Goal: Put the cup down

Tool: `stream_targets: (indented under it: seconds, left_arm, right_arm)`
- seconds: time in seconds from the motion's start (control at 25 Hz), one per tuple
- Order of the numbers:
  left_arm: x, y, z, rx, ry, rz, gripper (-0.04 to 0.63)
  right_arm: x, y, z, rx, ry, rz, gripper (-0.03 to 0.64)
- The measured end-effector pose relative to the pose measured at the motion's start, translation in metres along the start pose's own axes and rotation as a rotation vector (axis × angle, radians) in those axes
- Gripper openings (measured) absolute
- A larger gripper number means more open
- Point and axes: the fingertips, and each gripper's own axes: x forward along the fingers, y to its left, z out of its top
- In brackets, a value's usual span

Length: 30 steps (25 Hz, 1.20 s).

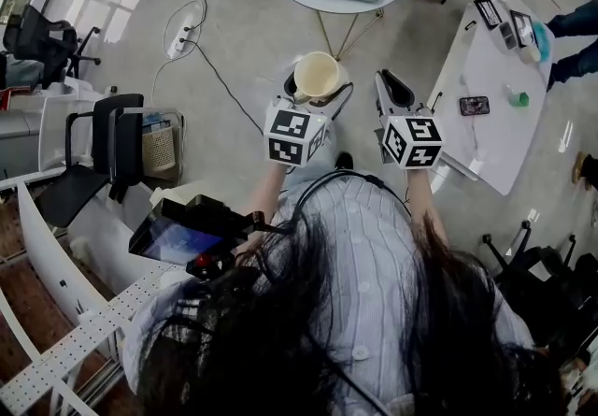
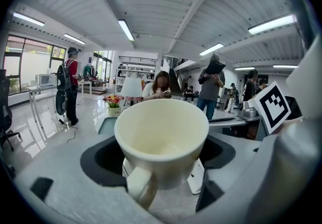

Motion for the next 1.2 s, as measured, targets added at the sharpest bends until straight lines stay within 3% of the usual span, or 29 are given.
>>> stream_targets:
  seconds: [1.2]
  left_arm:
    - [0.11, 0.149, 0.046, -0.023, 0.066, -0.044, 0.445]
  right_arm:
    - [0.187, -0.023, 0.051, 0.012, 0.097, -0.014, 0.063]
